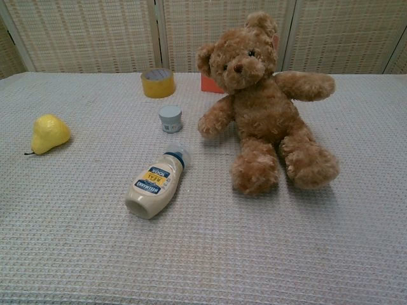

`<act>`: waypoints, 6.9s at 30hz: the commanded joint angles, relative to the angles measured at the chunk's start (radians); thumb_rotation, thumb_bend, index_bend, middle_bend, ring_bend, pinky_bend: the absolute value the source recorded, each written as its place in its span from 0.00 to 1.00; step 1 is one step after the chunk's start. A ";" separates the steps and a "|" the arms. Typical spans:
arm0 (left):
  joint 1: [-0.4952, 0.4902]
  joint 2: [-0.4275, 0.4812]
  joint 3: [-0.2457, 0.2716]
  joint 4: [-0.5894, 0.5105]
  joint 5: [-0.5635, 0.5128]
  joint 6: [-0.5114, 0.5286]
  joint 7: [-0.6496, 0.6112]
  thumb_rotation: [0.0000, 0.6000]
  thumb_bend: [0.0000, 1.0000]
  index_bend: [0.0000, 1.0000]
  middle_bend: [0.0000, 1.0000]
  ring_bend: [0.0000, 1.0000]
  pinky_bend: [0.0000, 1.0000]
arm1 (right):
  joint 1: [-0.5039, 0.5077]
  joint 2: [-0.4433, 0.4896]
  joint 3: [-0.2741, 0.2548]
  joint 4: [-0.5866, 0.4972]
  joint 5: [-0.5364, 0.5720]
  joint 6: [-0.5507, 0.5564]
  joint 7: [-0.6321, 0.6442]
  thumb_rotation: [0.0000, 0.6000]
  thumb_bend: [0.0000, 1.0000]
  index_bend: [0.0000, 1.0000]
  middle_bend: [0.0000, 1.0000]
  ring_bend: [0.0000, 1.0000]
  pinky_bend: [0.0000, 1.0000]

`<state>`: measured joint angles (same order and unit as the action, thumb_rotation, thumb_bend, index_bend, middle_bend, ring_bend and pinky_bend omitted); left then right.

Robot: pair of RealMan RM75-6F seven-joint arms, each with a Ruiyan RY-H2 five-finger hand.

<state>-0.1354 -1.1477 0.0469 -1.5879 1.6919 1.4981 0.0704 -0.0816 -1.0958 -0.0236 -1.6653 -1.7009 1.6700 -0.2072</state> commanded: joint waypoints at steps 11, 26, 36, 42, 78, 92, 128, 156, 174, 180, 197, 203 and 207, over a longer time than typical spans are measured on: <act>0.004 0.000 0.001 -0.004 0.007 0.008 0.011 1.00 0.43 0.37 0.32 0.42 0.48 | 0.016 0.009 -0.004 -0.011 0.017 -0.051 0.008 1.00 0.12 0.11 0.26 0.11 0.28; 0.003 0.000 -0.001 -0.003 0.003 0.007 -0.003 1.00 0.43 0.37 0.34 0.42 0.48 | 0.221 -0.241 0.141 0.228 -0.025 -0.123 0.036 1.00 0.12 0.27 0.26 0.17 0.30; -0.003 0.006 0.005 -0.010 0.001 -0.015 0.001 1.00 0.43 0.37 0.37 0.43 0.49 | 0.356 -0.318 0.195 0.208 0.026 -0.280 -0.164 1.00 0.14 0.26 0.30 0.23 0.34; -0.003 0.009 0.005 -0.011 -0.005 -0.018 -0.009 1.00 0.43 0.37 0.39 0.43 0.49 | 0.420 -0.381 0.217 0.241 0.066 -0.340 -0.229 1.00 0.20 0.26 0.30 0.23 0.34; -0.005 0.022 0.006 -0.011 -0.008 -0.020 -0.042 1.00 0.43 0.37 0.42 0.44 0.49 | 0.669 -0.696 0.322 0.694 0.262 -0.404 -0.234 1.00 0.22 0.25 0.31 0.24 0.35; -0.003 0.023 0.007 -0.011 -0.001 -0.013 -0.047 1.00 0.43 0.37 0.42 0.44 0.49 | 0.715 -0.795 0.293 0.901 0.255 -0.368 -0.142 1.00 0.21 0.29 0.35 0.27 0.41; -0.005 0.023 0.014 -0.016 0.010 -0.019 -0.040 1.00 0.43 0.37 0.42 0.45 0.49 | 0.715 -0.868 0.250 1.144 0.264 -0.298 -0.047 1.00 0.21 0.56 0.54 0.46 0.64; -0.006 0.023 0.014 -0.018 0.005 -0.024 -0.039 1.00 0.43 0.37 0.42 0.45 0.49 | 0.736 -0.880 0.257 1.178 0.286 -0.289 -0.043 1.00 0.21 0.56 0.54 0.46 0.64; -0.006 0.024 0.014 -0.017 0.006 -0.023 -0.039 1.00 0.43 0.37 0.42 0.45 0.49 | 0.724 -0.899 0.224 1.223 0.275 -0.313 -0.013 1.00 0.21 0.56 0.54 0.46 0.64; -0.006 0.024 0.014 -0.017 0.007 -0.022 -0.037 1.00 0.43 0.37 0.42 0.45 0.49 | 0.738 -0.899 0.236 1.227 0.275 -0.283 -0.011 1.00 0.21 0.56 0.54 0.46 0.64; -0.007 0.025 0.015 -0.021 0.004 -0.028 -0.038 1.00 0.43 0.37 0.42 0.45 0.49 | 0.736 -0.878 0.247 1.182 0.292 -0.282 -0.031 1.00 0.21 0.56 0.54 0.46 0.64; -0.007 0.025 0.015 -0.020 0.004 -0.028 -0.038 1.00 0.43 0.37 0.42 0.45 0.49 | 0.735 -0.885 0.241 1.204 0.287 -0.281 -0.023 1.00 0.21 0.56 0.54 0.46 0.64; -0.008 0.024 0.015 -0.019 0.006 -0.028 -0.035 1.00 0.43 0.37 0.43 0.45 0.49 | 0.746 -0.874 0.251 1.187 0.282 -0.246 -0.025 1.00 0.21 0.56 0.54 0.46 0.64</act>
<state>-0.1432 -1.1231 0.0617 -1.6066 1.6974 1.4705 0.0353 0.6598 -1.9748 0.2235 -0.4711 -1.4166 1.4135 -0.2307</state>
